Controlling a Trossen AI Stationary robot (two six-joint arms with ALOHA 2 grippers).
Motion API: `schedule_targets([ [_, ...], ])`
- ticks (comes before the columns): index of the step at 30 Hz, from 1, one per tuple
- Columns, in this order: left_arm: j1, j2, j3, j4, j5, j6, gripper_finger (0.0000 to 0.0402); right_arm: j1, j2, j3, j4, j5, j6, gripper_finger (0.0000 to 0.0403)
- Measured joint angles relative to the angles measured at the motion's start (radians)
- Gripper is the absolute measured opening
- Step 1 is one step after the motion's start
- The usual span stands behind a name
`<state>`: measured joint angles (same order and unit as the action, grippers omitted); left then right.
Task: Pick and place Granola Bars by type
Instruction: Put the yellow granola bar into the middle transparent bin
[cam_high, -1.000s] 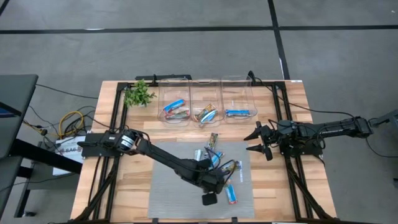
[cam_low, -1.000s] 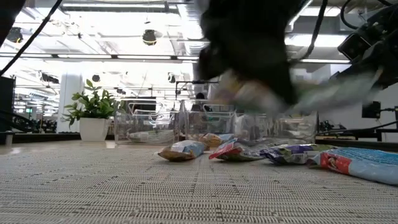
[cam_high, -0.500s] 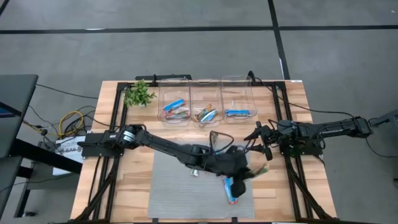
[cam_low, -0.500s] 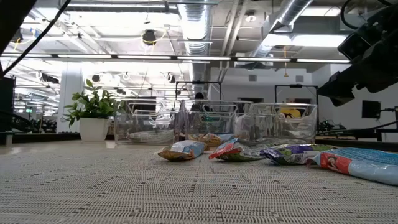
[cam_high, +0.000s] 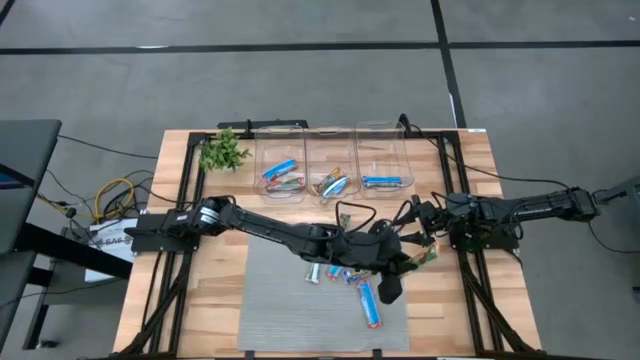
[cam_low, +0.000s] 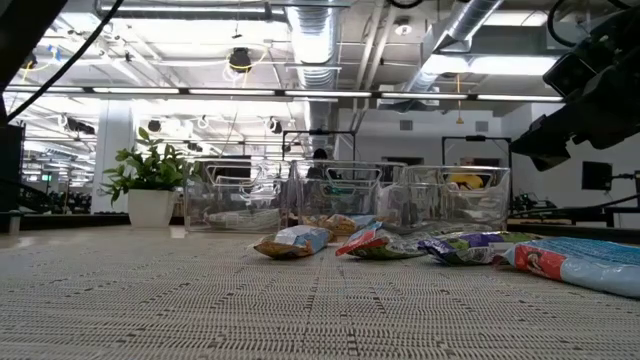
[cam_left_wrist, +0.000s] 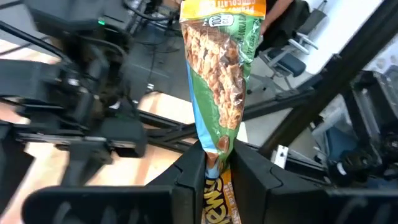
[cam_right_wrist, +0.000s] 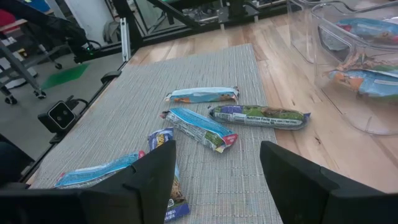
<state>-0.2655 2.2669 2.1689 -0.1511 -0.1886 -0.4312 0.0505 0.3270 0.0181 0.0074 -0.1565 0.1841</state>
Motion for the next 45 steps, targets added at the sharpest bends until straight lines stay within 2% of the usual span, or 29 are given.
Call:
schedule_targets([
  [5,0.053,0.000,0.000,-0.007,0.044,0.006,0.0057,0.000,0.000,0.000,0.000,0.000,0.000,0.0226],
  [24,0.471,0.000,0.000,-0.028,0.454,0.008,0.0057,0.000,0.000,0.000,0.000,0.000,0.000,0.0226],
  [34,0.637,0.000,0.000,-0.216,0.473,0.157,0.0057,0.000,0.000,0.000,0.000,0.000,0.000,0.0226],
  [45,0.686,0.000,-0.001,-0.627,0.454,0.395,0.0057,0.000,0.000,0.000,0.000,0.000,0.000,0.0226],
])
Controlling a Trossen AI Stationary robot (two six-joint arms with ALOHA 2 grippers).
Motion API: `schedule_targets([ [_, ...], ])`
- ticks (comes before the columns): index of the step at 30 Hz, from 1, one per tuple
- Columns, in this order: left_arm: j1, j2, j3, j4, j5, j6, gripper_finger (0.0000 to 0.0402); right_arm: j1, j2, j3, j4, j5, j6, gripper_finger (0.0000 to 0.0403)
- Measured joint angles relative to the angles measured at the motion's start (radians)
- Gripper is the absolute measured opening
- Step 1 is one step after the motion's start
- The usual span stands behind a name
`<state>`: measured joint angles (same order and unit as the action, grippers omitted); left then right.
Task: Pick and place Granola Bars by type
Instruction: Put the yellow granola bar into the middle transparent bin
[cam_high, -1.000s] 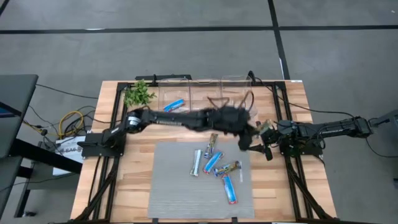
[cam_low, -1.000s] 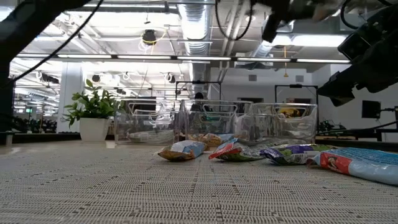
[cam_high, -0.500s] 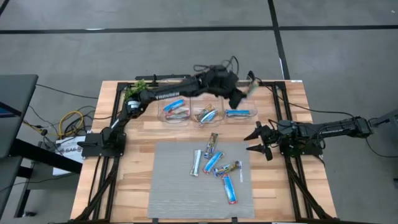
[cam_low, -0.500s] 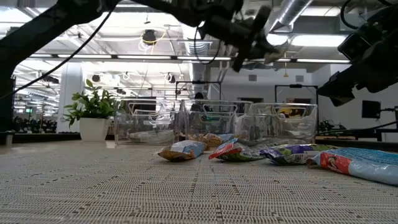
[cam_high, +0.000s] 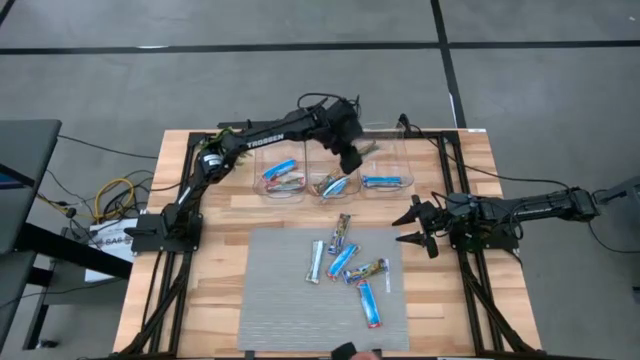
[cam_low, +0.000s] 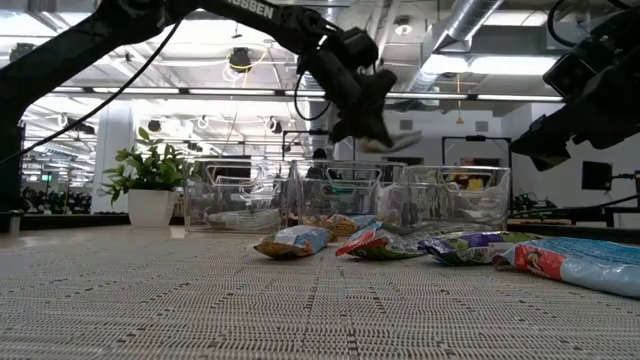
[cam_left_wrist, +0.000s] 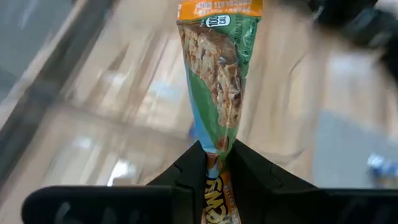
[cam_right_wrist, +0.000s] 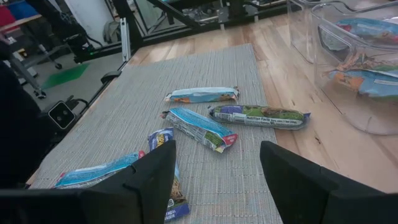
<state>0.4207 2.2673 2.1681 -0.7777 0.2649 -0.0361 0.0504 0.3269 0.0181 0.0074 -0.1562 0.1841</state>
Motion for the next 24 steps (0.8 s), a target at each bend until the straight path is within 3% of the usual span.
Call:
schedule_targets([
  [12,0.028,0.000,0.000,-0.332,-0.169,0.164,0.0057,0.000,0.000,0.000,0.000,0.000,0.000,0.0226],
  [24,0.037,-0.002,0.000,-0.362,-0.110,0.216,0.0067,0.000,0.000,0.000,0.000,0.000,0.000,0.0226],
])
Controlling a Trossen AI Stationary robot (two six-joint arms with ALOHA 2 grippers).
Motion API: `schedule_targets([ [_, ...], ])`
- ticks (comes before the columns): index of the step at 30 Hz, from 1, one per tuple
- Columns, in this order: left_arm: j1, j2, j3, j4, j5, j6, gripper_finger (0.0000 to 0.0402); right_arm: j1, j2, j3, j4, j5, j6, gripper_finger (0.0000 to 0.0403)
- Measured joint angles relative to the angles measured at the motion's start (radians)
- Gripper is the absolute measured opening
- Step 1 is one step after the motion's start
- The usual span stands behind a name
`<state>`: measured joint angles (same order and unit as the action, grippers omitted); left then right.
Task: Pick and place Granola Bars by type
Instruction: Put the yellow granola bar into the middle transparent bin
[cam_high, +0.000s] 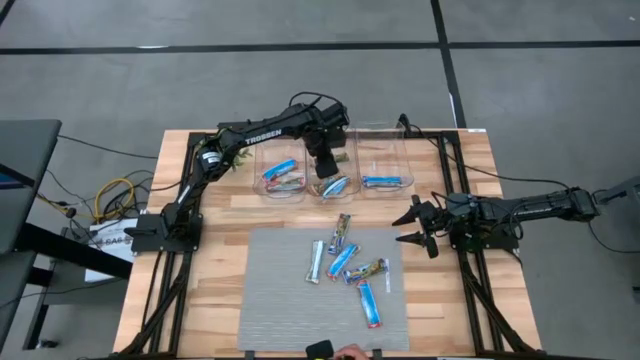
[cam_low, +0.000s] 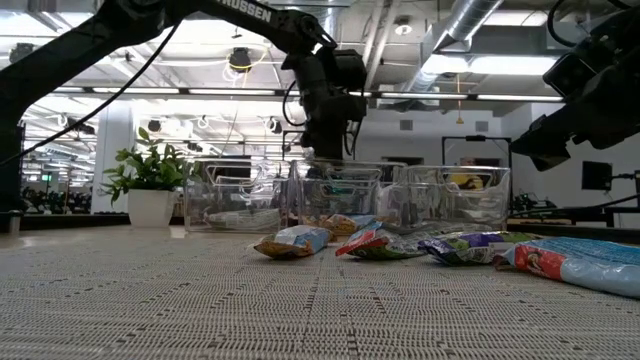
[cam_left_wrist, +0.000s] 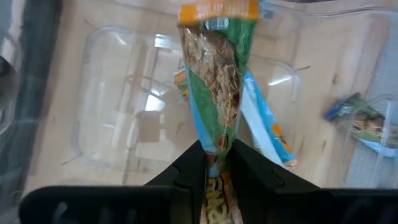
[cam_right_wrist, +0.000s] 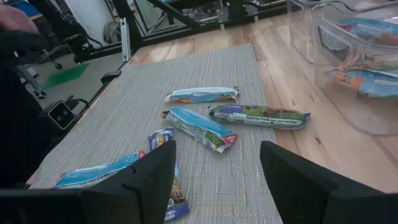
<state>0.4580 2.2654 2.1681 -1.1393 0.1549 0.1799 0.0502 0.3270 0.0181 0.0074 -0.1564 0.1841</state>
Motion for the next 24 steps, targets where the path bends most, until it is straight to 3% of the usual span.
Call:
schedule_targets([
  [11,0.000,-0.001,0.000,0.014,-0.059,0.001,0.0160,0.000,0.000,0.000,0.000,0.000,0.000,0.0226],
  [17,-0.018,-0.001,0.000,0.104,-0.046,-0.008,0.0166,0.000,0.000,0.000,0.000,0.000,0.000,0.0226],
  [24,-0.065,-0.001,0.000,0.348,0.060,-0.087,0.0163,0.000,0.000,0.000,0.000,0.000,0.000,0.0226],
])
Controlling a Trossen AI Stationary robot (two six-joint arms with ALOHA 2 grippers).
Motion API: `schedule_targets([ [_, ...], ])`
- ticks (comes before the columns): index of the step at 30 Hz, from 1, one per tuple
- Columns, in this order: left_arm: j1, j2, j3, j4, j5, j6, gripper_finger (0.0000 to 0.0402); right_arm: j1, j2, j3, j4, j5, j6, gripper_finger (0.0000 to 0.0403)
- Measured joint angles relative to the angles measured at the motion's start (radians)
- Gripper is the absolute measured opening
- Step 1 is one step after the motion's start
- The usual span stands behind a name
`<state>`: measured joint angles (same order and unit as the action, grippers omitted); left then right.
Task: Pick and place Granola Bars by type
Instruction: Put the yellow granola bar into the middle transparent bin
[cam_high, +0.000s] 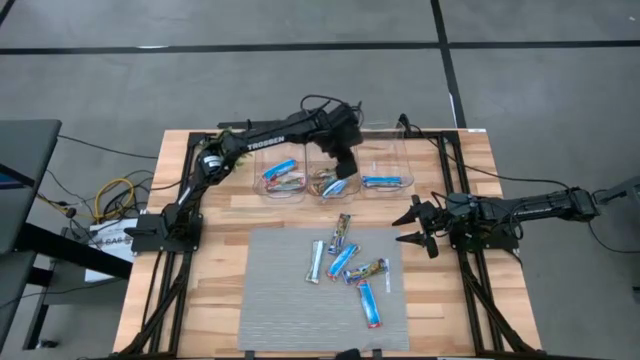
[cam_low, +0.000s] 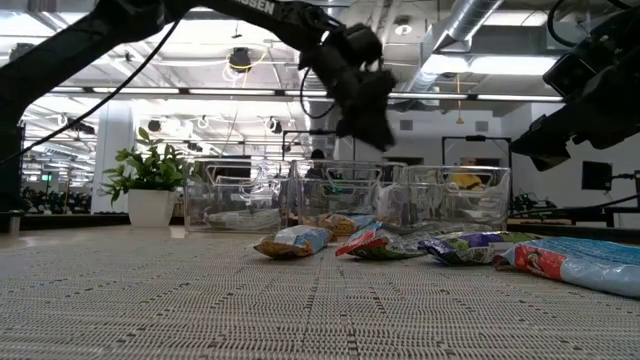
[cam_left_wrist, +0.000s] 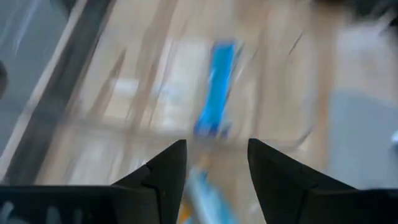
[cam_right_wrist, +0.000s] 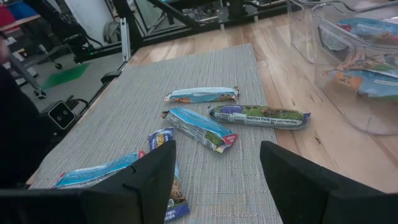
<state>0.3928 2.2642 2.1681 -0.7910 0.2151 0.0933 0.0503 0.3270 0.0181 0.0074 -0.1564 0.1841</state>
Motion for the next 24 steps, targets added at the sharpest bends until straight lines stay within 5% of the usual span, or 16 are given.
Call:
schedule_targets([
  [15,-0.062,0.000,0.000,0.703,0.331,-0.251,0.0162,0.000,0.000,0.000,0.000,0.000,0.000,0.0226],
  [24,-0.127,0.000,0.000,0.758,0.476,-0.282,0.0162,0.000,0.000,0.000,0.000,0.000,0.000,0.0226],
])
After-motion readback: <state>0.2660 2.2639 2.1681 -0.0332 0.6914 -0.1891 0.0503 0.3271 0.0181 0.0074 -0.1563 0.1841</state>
